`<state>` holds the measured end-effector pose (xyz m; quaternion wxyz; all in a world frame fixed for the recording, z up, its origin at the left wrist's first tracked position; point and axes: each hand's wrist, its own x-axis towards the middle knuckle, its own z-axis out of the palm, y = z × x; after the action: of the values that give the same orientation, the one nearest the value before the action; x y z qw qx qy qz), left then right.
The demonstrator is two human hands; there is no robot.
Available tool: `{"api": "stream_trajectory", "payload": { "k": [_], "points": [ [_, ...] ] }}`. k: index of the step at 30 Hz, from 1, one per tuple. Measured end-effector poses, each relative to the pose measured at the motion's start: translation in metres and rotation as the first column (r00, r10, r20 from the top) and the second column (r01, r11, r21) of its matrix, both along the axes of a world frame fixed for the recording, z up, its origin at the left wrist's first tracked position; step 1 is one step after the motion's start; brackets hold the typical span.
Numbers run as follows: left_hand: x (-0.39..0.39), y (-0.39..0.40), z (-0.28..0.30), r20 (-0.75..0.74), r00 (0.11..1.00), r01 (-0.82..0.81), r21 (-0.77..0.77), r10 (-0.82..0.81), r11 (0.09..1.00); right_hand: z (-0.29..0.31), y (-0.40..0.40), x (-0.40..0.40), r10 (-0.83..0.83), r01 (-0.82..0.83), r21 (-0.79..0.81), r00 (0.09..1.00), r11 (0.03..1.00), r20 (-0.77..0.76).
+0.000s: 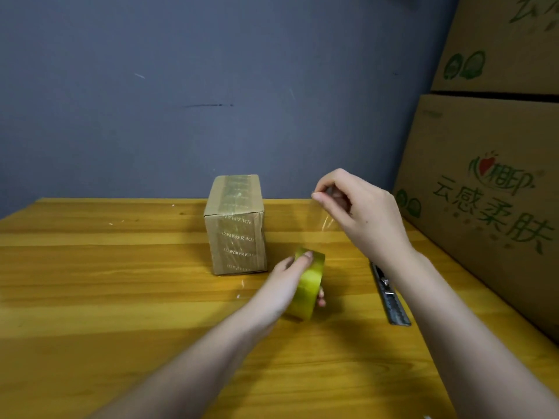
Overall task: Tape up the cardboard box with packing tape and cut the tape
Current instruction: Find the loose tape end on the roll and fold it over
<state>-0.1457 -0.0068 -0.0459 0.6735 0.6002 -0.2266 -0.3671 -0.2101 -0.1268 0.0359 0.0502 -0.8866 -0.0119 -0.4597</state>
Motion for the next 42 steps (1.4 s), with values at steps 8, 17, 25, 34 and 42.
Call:
{"api": "stream_trajectory", "payload": {
  "k": [8,17,25,34,42],
  "points": [
    [0.014,0.032,0.040,0.907,0.393,-0.513,0.354,-0.152,0.782,0.017,-0.005,0.008,0.033,-0.051,-0.084,0.979,0.995,-0.200],
    [0.035,0.020,0.067,0.689,0.658,-0.178,-0.252,0.305,0.951,0.019,-0.004,0.008,0.059,-0.081,-0.093,0.975,0.992,-0.216],
    [0.032,0.017,0.071,0.677,0.696,-0.070,-0.268,0.240,0.961,0.019,-0.005,0.005,0.017,-0.038,-0.096,0.979,0.995,-0.201],
    [0.029,0.016,0.072,0.680,0.683,-0.111,-0.266,0.268,0.958,0.000,-0.006,-0.007,-0.032,0.038,0.141,0.998,0.989,-0.045],
    [0.026,0.015,0.075,0.674,0.686,-0.126,-0.262,0.275,0.957,-0.020,0.002,-0.006,0.262,-0.260,0.636,0.961,0.727,0.094]
  ]
}}
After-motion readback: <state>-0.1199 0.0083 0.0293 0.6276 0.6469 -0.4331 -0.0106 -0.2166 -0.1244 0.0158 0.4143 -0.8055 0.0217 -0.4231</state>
